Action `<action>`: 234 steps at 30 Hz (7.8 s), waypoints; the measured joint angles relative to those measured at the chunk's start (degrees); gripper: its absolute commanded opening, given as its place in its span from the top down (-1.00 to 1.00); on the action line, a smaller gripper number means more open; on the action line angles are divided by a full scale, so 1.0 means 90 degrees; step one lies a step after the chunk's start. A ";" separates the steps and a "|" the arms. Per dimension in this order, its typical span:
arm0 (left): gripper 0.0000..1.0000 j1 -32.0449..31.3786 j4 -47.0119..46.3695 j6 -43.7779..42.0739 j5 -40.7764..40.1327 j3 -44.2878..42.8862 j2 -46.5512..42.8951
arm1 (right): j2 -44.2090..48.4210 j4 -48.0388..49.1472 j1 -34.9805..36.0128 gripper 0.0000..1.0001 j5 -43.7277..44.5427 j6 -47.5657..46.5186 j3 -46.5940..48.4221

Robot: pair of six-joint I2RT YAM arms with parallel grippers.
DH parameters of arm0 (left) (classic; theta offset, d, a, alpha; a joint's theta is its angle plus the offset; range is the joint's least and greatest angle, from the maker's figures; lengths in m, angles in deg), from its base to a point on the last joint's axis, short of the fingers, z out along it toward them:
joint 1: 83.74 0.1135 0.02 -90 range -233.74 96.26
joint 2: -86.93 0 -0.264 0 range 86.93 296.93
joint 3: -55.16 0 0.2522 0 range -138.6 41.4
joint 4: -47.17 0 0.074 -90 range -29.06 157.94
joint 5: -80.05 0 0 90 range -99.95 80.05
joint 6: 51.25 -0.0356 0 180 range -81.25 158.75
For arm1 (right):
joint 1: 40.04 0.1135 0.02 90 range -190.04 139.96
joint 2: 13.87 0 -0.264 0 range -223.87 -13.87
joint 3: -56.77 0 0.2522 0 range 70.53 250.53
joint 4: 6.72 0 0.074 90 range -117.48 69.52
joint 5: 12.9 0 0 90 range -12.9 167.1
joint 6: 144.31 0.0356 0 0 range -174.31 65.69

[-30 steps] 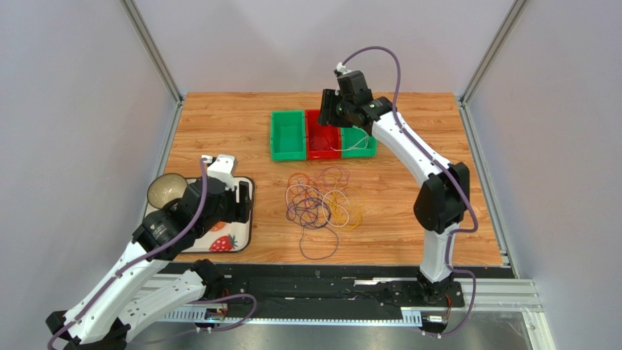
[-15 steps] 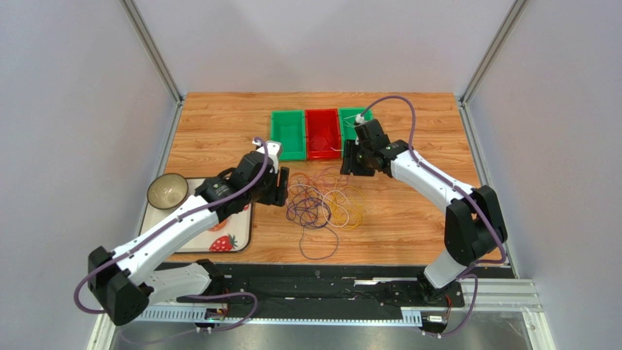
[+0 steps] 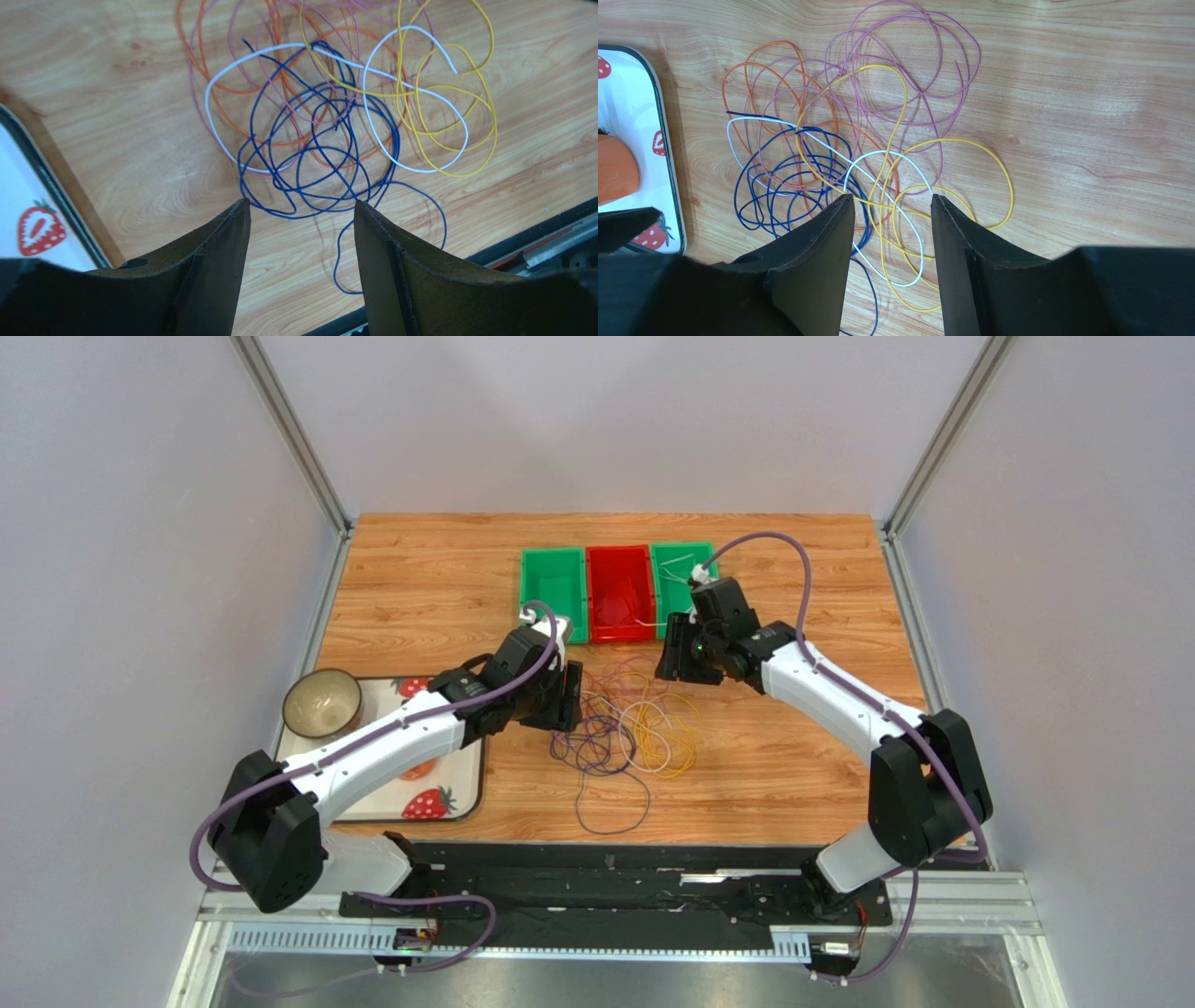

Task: Untangle the cables
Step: Pick up the cable at the corner of the board.

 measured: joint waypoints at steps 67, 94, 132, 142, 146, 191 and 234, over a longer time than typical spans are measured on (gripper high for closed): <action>1.00 -0.1343 -0.1591 0.0760 0.0136 0.0631 0.1552 | -0.0469 0.0022 0.0000 0.08 -0.0007 0.0010 0.0005; 1.00 -0.1409 0.0901 -0.0425 0.0304 -0.2754 -0.2171 | -0.0469 -0.0032 0.0000 0.09 0.0131 -0.0036 0.0034; -0.45 -0.1418 0.0221 0.0104 -0.1110 0.0291 -0.1532 | -0.0469 -0.0136 0.0000 0.08 0.0206 -0.0063 0.0078; -0.40 -0.1280 -0.0333 0.0231 -0.1054 0.0857 -0.0814 | -0.0481 -0.0136 0.0000 0.08 0.0209 -0.0066 0.0078; -0.37 -0.1243 -0.0687 0.0231 -0.1003 0.1047 -0.0406 | -0.0486 -0.0136 0.0000 0.08 0.0209 -0.0073 0.0078; 1.00 -0.1195 0.0430 -0.0250 -0.1438 -0.0532 -0.1353 | -0.0534 -0.0136 -0.0012 0.09 0.0202 -0.0085 0.0090; 1.00 -0.0206 0.1484 -0.1744 -0.1197 -0.5506 -0.1260 | -0.0534 -0.0114 -0.0012 0.08 0.0148 -0.0036 0.0090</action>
